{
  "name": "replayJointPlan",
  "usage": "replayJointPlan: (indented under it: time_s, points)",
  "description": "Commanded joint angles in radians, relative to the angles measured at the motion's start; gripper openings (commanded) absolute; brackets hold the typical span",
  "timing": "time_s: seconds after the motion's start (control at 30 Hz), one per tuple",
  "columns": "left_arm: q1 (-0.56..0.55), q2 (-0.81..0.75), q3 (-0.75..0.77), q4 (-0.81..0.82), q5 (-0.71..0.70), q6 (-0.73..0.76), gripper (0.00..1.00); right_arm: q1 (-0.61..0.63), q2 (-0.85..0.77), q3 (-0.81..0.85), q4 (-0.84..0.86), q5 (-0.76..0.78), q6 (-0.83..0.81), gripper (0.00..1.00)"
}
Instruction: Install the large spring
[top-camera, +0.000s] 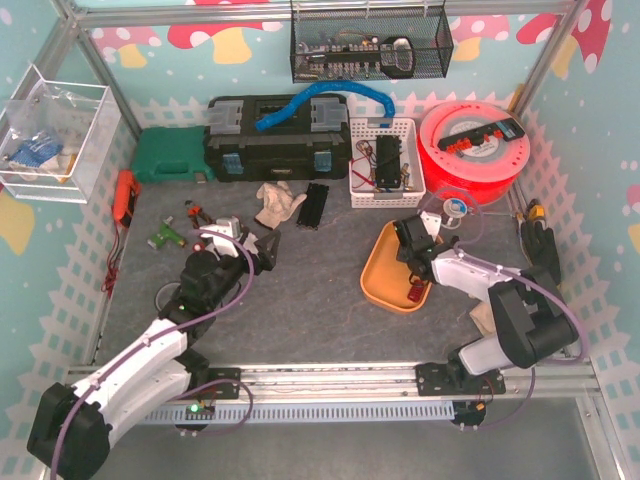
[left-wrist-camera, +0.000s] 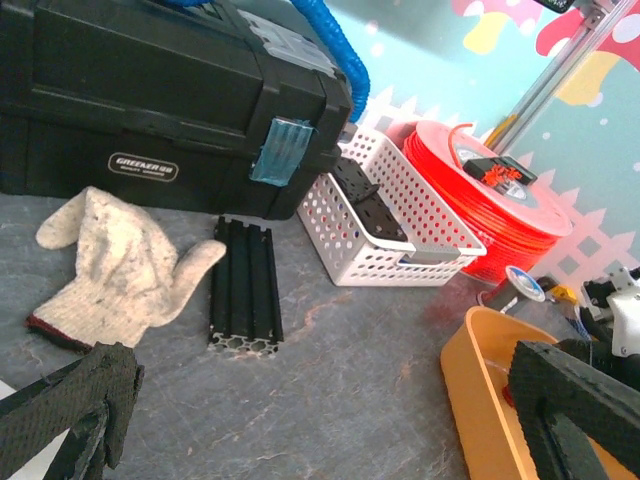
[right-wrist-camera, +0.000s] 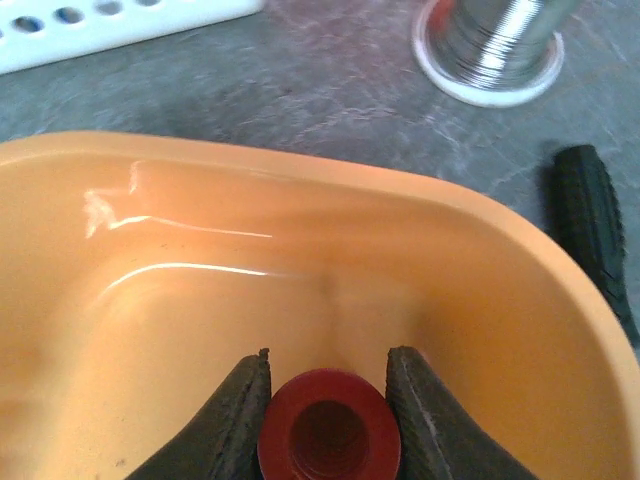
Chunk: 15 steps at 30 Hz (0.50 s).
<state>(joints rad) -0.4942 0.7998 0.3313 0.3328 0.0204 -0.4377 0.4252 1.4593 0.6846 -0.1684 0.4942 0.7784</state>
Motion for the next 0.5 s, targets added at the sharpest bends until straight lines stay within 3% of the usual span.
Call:
replayJointPlan:
  time_s: [0.0, 0.17, 0.3, 0.47]
  points:
    - [-0.007, -0.017, -0.009, -0.001, -0.012, 0.017, 0.99, -0.005, -0.043, -0.055, 0.114, -0.078, -0.181, 0.26]
    - [-0.009, -0.020, -0.009, -0.002, -0.014, 0.017, 0.99, 0.000, -0.088, -0.069, 0.155, -0.296, -0.396, 0.22]
    - [-0.010, -0.026, -0.010, -0.003, -0.019, 0.017, 0.99, 0.004, -0.152, -0.120, 0.220, -0.456, -0.467, 0.22]
    - [-0.012, -0.031, -0.011, -0.004, -0.025, 0.017, 0.99, 0.012, -0.147, -0.136, 0.243, -0.457, -0.469, 0.24]
